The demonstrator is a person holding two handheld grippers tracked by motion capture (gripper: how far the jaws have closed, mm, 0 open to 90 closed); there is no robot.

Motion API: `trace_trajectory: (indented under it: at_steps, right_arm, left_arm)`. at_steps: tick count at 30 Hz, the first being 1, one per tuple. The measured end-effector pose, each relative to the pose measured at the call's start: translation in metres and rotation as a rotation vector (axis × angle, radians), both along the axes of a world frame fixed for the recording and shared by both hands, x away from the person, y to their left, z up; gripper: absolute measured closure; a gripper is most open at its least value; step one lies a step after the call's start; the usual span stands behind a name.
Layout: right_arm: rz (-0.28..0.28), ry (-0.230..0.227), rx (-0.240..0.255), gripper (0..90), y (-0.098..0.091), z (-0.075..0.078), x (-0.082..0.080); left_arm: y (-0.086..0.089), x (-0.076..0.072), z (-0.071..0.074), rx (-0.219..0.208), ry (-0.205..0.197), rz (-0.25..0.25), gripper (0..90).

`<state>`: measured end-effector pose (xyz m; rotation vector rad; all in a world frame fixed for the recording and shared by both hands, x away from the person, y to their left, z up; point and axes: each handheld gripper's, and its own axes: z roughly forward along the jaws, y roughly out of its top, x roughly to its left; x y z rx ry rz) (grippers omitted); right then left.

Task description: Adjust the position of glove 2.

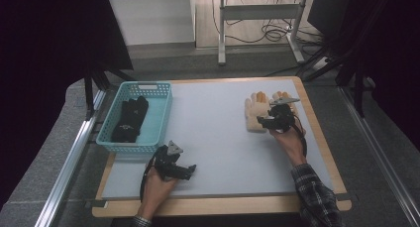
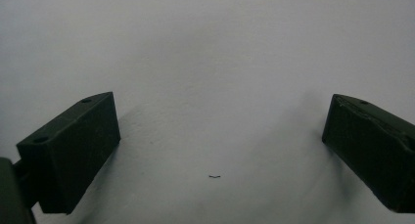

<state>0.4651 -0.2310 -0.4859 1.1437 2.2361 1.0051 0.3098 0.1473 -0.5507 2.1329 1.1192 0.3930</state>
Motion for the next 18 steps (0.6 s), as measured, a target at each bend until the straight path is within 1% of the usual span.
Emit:
trace_trajectory:
  at_steps: [6, 10, 13, 15, 18]
  right_arm:
    - [-0.008, -0.020, -0.014, 32.6, 0.009, -0.002, 0.023]
    - [-0.012, -0.026, -0.040, 31.4, 0.017, -0.007, 0.037]
    - [-0.017, -0.015, -0.060, 31.5, 0.021, -0.014, 0.046]
    - [-0.016, 0.006, -0.074, 31.4, 0.023, -0.020, 0.051]
    - [-0.018, 0.019, -0.106, 30.0, 0.025, -0.028, 0.056]
  left_arm:
    - [0.000, 0.000, 0.000, 0.000, -0.001, 0.000, 0.9]
    - [0.000, 0.000, 0.000, 0.000, -0.001, 0.000, 0.9]
    - [0.000, 0.000, 0.000, -0.001, -0.001, 0.000, 0.9]
    - [0.000, 0.000, 0.000, 0.000, -0.001, 0.000, 0.9]
    - [0.000, 0.000, 0.000, -0.001, -0.001, 0.001, 1.0]
